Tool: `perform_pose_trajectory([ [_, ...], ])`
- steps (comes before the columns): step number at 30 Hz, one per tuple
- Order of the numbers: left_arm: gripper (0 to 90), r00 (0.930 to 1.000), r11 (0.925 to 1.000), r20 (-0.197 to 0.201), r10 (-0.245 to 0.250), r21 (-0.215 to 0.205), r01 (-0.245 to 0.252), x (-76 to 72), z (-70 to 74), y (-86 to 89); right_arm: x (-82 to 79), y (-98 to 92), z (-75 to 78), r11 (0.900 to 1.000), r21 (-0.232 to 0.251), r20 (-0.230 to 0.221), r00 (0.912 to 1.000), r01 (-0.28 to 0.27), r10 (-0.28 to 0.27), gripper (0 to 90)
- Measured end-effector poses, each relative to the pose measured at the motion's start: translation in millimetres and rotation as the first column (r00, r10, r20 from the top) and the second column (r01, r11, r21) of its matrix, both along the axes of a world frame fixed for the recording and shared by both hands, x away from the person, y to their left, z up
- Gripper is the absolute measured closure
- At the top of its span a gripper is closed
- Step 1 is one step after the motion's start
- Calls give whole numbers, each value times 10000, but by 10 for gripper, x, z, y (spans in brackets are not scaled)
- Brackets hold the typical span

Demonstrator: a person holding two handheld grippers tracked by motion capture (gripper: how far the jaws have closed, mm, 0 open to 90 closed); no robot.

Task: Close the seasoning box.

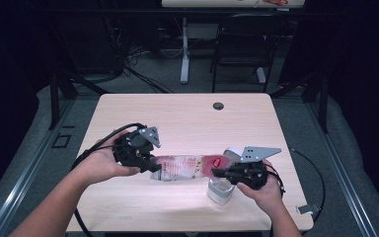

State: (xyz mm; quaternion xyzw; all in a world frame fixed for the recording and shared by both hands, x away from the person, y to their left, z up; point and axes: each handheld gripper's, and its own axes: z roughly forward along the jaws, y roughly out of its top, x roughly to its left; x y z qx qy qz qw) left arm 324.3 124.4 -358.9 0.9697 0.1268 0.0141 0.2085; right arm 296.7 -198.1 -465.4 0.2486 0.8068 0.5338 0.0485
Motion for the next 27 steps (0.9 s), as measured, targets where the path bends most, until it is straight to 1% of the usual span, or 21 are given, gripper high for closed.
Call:
perform_pose_trajectory([
  [14,757,9999,9998,106,-43,-182,45,4,54,-25,4,-19,-9,10000,36,-30,10000,9,-8,884],
  [23,758,9997,9996,239,-100,-252,106,4,88,-40,23,-44,-37,9998,175,-75,10000,0,2,855],
  [27,758,9996,9994,275,-109,-333,118,6,108,-49,35,-51,-53,9998,208,-123,9999,-30,33,858],
])
